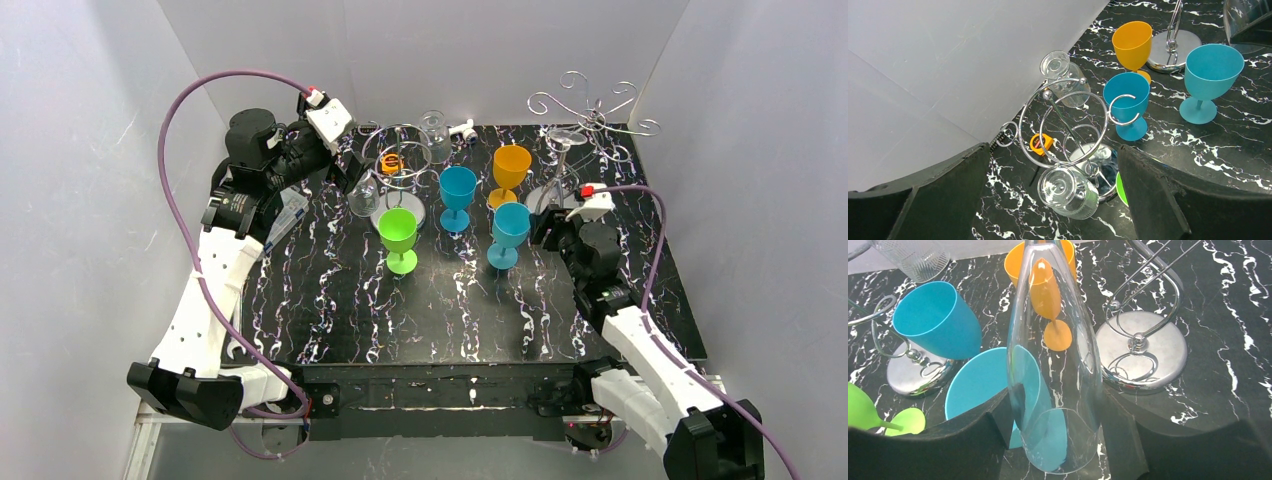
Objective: Place the wine glass upside down on the wine glass rack
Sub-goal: Turn the wine glass upside down at the wine rack.
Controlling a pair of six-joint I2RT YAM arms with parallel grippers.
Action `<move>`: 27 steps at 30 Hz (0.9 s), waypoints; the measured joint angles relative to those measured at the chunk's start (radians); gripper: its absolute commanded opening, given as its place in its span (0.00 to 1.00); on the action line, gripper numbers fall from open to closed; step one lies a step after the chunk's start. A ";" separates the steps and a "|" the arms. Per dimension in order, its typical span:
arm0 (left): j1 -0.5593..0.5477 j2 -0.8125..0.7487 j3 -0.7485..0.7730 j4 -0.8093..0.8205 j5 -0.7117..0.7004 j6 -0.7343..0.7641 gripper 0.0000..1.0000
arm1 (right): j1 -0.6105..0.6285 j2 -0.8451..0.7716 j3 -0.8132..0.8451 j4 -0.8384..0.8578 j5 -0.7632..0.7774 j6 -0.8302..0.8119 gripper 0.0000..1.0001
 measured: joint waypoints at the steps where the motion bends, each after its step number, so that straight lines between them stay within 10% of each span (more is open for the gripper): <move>1: 0.000 0.000 0.000 0.000 0.000 0.000 0.98 | 0.000 -0.004 0.008 -0.019 0.003 0.000 0.86; 5: 0.000 0.000 0.000 0.000 0.000 0.000 0.98 | 0.000 -0.023 0.036 -0.075 0.006 -0.003 0.98; 27: 0.000 -0.013 -0.020 -0.010 0.000 -0.018 0.98 | 0.000 -0.067 0.357 -0.440 0.018 0.000 0.92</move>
